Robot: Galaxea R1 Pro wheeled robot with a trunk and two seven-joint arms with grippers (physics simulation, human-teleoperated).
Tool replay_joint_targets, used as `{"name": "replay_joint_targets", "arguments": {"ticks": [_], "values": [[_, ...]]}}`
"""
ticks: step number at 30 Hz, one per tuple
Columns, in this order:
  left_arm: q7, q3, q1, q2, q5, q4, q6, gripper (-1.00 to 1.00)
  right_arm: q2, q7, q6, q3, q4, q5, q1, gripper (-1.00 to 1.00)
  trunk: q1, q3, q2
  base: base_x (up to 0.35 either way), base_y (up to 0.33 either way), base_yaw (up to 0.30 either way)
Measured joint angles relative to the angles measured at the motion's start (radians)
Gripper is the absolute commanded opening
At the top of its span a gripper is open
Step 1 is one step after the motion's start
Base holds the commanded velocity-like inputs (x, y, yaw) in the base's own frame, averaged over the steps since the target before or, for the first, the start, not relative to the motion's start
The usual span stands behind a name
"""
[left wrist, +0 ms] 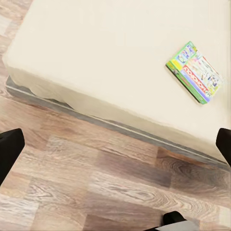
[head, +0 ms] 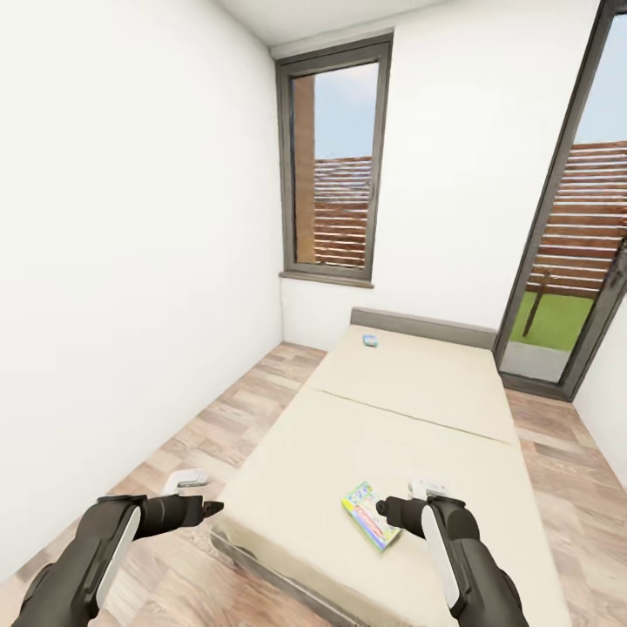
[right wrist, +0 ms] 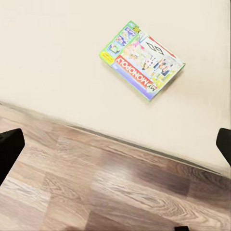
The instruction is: Put all the toys in the child's room - the three board games (two on the bed and one on the table), the two jigsaw puzzles on the table, and the tennis ball on the table - inside the toy box on the table in the child's room.
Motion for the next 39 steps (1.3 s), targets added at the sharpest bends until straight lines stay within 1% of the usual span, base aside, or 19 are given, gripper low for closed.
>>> {"name": "replay_joint_targets", "arguments": {"ticks": [7,14,15,36,39], "values": [[0.001,0.001,0.000,0.001,-0.001,0.003,-0.002,1.00,-0.001,0.000,-0.006,0.001,0.001,0.001,0.000,1.00,0.000,0.000,0.000,-0.005,0.169,-0.265],[-0.001,-0.003,0.000,-0.001,0.001,0.004,-0.001,1.00,-0.001,-0.003,-0.016,0.004,0.000,0.003,0.000,1.00,0.000,-0.001,0.000,-0.001,0.257,-0.068],[-0.001,-0.001,0.000,0.000,0.000,0.004,0.000,1.00,-0.001,-0.005,-0.027,0.004,0.001,0.004,0.000,1.00,0.000,-0.001,0.000,0.000,0.101,-0.007],[0.000,-0.001,0.000,0.001,0.000,0.004,-0.003,1.00,0.002,-0.006,-0.037,0.002,0.000,0.002,0.000,1.00,0.000,-0.001,0.000,0.000,0.016,-0.002],[0.000,-0.001,0.000,0.000,0.000,0.004,-0.003,1.00,0.003,-0.005,-0.037,0.002,-0.002,0.001,0.000,1.00,0.000,-0.001,0.000,0.000,0.088,-0.099]]}}
